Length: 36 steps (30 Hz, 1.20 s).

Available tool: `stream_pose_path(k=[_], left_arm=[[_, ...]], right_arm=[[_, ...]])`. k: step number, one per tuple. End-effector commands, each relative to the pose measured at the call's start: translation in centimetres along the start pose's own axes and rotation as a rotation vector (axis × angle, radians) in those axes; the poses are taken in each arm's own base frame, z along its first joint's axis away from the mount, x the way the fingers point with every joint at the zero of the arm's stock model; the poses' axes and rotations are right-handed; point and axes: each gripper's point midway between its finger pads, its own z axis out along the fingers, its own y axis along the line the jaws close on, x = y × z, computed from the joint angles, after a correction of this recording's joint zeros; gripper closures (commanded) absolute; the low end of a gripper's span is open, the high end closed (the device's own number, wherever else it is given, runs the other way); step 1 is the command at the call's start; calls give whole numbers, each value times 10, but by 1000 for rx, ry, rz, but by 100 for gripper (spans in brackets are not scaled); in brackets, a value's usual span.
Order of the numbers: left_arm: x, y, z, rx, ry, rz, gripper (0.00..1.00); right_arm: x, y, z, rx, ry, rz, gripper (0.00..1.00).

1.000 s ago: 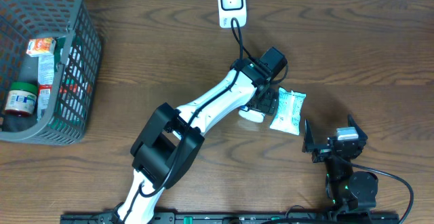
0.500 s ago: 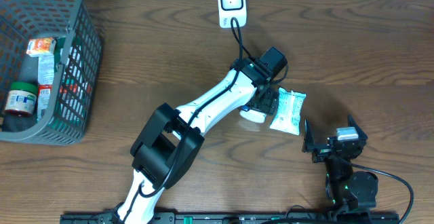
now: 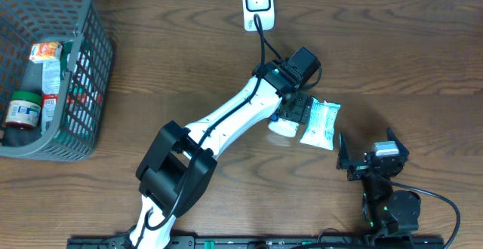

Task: Scan the item barcode
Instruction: 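Hold the cotton-swab tub under the scanner, rotating its barcode toward it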

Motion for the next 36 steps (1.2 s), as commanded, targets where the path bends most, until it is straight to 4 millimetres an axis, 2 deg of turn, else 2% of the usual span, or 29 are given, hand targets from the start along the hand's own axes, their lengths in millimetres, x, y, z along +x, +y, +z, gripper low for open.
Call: stream_pose_path(k=[1, 7, 17, 23, 36], left_arm=[[-5, -3, -13, 10, -26, 16, 14], [-5, -3, -14, 11, -29, 16, 14], [-17, 14, -25, 9, -58, -25, 14], [-19, 15, -31, 13, -71, -29, 14], [-22, 16, -61, 26, -116, -23, 14]], right_arm=[[0, 1, 0, -3, 0, -6, 1], [0, 1, 0, -3, 0, -6, 1], [0, 1, 0, -3, 0, -6, 1], [0, 1, 0, -3, 0, -6, 1], [0, 1, 0, -3, 0, -6, 1]])
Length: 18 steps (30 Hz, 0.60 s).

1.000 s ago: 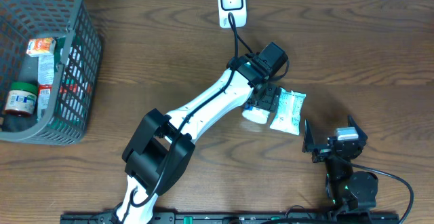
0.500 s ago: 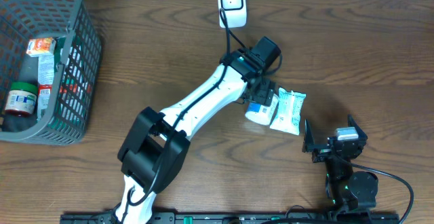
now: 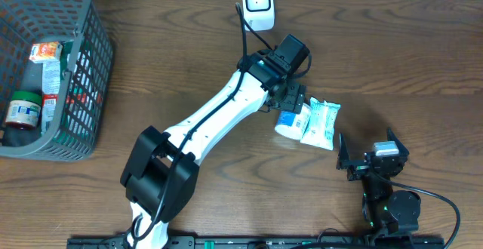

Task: Scan the item barcode
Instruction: 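Hold the cotton-swab tub under the scanner, rotating its barcode toward it, then set the cotton-swab tub down beside the wipe pack and release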

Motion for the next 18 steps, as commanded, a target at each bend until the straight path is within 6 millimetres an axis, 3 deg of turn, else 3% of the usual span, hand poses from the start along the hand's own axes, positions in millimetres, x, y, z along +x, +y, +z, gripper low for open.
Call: stream_pose_path(k=[1, 11, 15, 18], left_arm=[[-7, -1, -28, 16, -47, 37, 14], [-10, 1, -78, 1, -133, 211, 14], [-16, 13, -99, -58, -192, 199, 14], [-19, 34, -119, -123, -225, 172, 14]], right_arm=[[0, 1, 0, -3, 0, -6, 1], [0, 1, 0, -3, 0, -6, 1], [0, 1, 0, -3, 0, -6, 1], [0, 1, 0, -3, 0, -6, 1]])
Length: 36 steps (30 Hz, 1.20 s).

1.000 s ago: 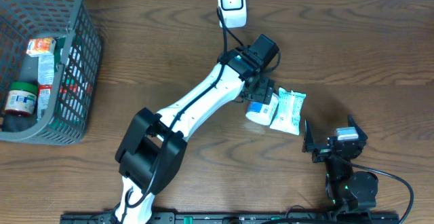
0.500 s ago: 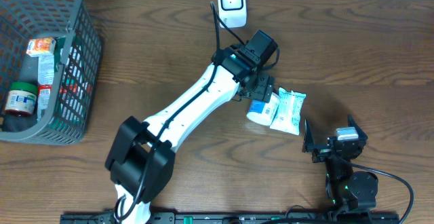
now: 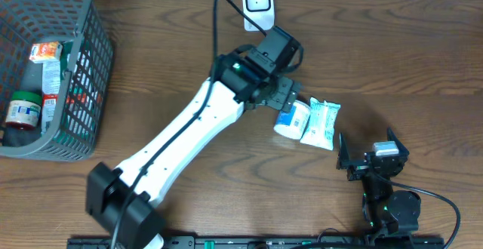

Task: Scan the item barcode
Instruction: 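Set the cotton-swab tub down beside the wipe pack and release, then move the left gripper back into the grey basket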

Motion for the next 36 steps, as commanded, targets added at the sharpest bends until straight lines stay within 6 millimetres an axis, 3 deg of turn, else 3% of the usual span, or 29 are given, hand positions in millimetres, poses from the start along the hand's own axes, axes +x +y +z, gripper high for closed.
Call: stream_pose_path(k=[1, 12, 21, 29, 33, 36], left_arm=[[-9, 36, -28, -126, -65, -10, 15], [-1, 179, -125, -366, -205, -310, 15], [33, 297, -198, -567, -352, -644, 15], [92, 384, -224, -718, -365, -971, 15], [120, 416, -224, -760, -355, -1125, 15], [136, 437, -213, -773, -344, -1246, 17]], right_arm=[[0, 1, 0, -3, 0, -6, 1], [0, 1, 0, -3, 0, -6, 1], [0, 1, 0, -3, 0, -6, 1], [0, 1, 0, -3, 0, -6, 1], [0, 1, 0, -3, 0, -6, 1], [0, 1, 0, -3, 0, -6, 1]])
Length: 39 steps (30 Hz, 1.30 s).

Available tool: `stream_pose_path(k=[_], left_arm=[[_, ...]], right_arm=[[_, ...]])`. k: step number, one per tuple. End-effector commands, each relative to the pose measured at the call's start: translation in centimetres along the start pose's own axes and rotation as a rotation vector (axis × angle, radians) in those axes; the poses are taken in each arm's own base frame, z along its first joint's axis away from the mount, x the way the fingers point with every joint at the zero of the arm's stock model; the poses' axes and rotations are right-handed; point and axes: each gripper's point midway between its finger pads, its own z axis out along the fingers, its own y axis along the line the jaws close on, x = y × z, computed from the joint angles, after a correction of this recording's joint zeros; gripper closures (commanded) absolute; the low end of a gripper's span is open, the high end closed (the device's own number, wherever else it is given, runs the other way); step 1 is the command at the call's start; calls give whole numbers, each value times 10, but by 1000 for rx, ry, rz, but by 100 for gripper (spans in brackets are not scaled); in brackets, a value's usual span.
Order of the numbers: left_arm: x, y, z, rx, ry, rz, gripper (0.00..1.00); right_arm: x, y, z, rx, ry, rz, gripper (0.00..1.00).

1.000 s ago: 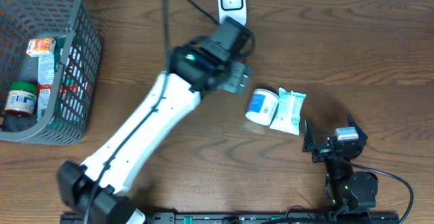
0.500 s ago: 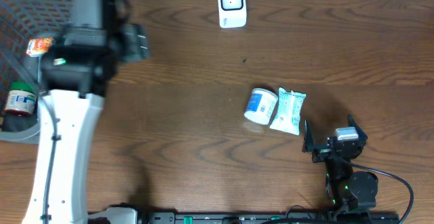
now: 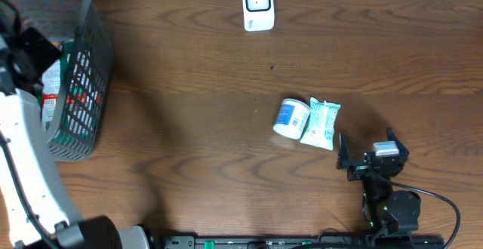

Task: Scan the item barcode
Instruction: 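Move the left gripper back into the grey basket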

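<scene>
A white jar with a blue label (image 3: 290,118) lies on its side in the middle right of the table. A white and green packet (image 3: 321,123) lies against its right side. The white scanner (image 3: 257,5) stands at the far edge. My left gripper (image 3: 39,51) hangs at the far left over the grey basket (image 3: 84,83), far from the jar, and its jaws are not readable. My right gripper (image 3: 366,152) rests near the front right, open and holding nothing.
Inside the basket lie several packaged goods, mostly hidden under my left arm (image 3: 23,151). The arm runs along the table's left side down to its base at the front edge.
My left arm has gone from just left of the jar, near the scanner, to the far left over the basket. The jar and packet lie where they were. The right arm has not moved.
My left gripper was down on the jar beside the packet. Then it stood just above and left of the jar, which lay free on the table. Then it was further back toward the scanner. Now it is over the basket.
</scene>
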Motion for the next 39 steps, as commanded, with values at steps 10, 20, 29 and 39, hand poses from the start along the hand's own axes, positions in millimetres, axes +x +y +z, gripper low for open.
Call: stream_pose_path(k=[10, 20, 29, 39], left_arm=[[20, 15, 108, -124, 154, -163, 20], [56, 16, 172, -191, 267, -242, 28], [97, 23, 214, -252, 386, -216, 30], [124, 29, 238, -291, 457, -198, 45]], right_arm=[[0, 1, 0, -3, 0, -6, 1], [0, 1, 0, -3, 0, -6, 1], [0, 1, 0, -3, 0, -6, 1], [0, 1, 0, -3, 0, -6, 1]])
